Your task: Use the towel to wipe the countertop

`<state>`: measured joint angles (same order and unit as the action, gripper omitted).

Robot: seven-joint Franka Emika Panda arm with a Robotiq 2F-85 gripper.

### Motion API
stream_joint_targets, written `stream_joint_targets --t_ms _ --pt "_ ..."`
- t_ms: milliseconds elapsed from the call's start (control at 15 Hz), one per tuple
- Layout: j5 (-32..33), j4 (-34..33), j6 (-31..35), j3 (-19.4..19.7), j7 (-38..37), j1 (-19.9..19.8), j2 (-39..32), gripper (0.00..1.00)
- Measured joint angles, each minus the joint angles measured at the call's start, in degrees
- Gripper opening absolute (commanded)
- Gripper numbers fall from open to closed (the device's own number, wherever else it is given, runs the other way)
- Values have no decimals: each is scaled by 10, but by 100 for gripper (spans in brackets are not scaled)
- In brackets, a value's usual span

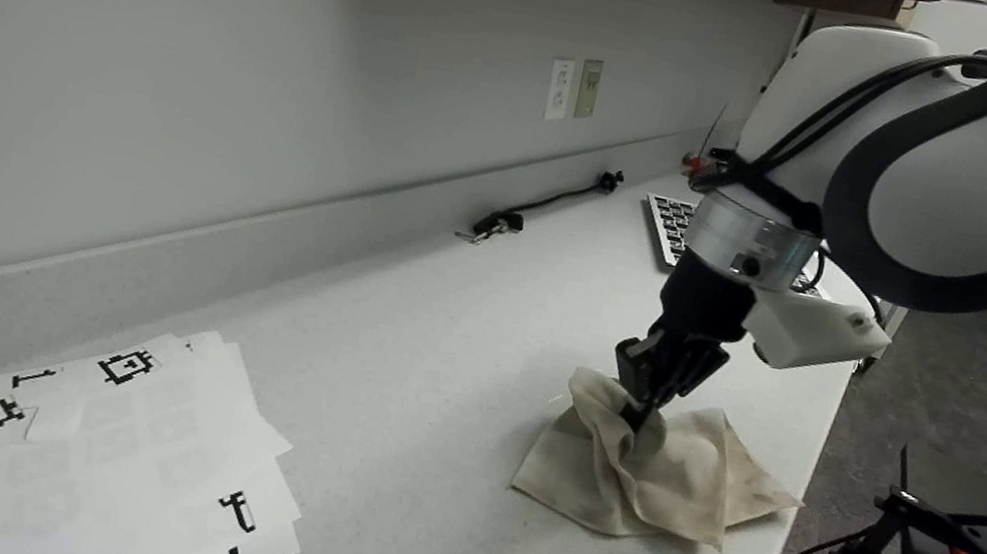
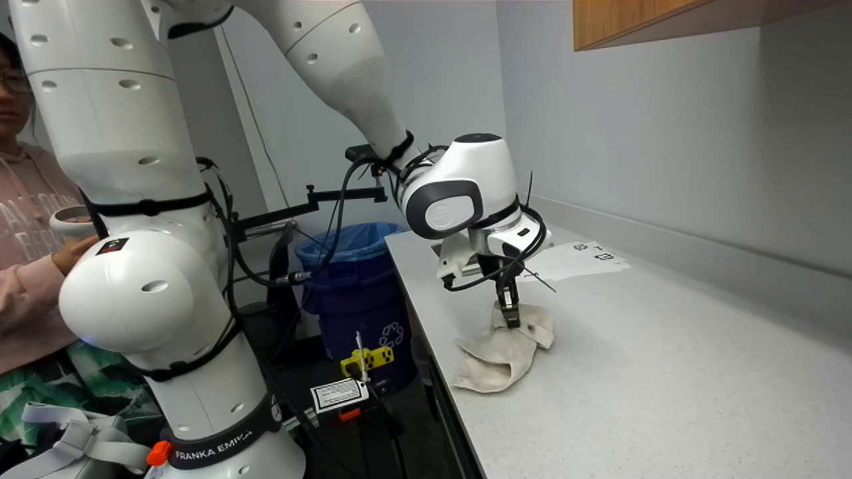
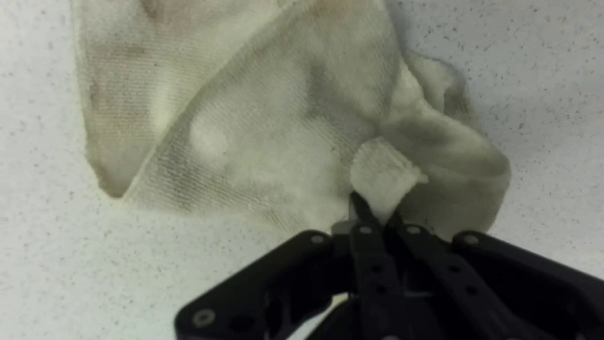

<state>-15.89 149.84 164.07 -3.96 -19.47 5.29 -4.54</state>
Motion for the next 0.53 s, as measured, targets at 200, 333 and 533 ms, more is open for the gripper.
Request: stream_joint_targets --t_ms 200,333,533 --pt "18 -1 -11 -7 1 3 40 1" --pt "20 -3 -23 -13 4 4 69 1" --pt "-15 -9 -27 -19 30 12 104 1"
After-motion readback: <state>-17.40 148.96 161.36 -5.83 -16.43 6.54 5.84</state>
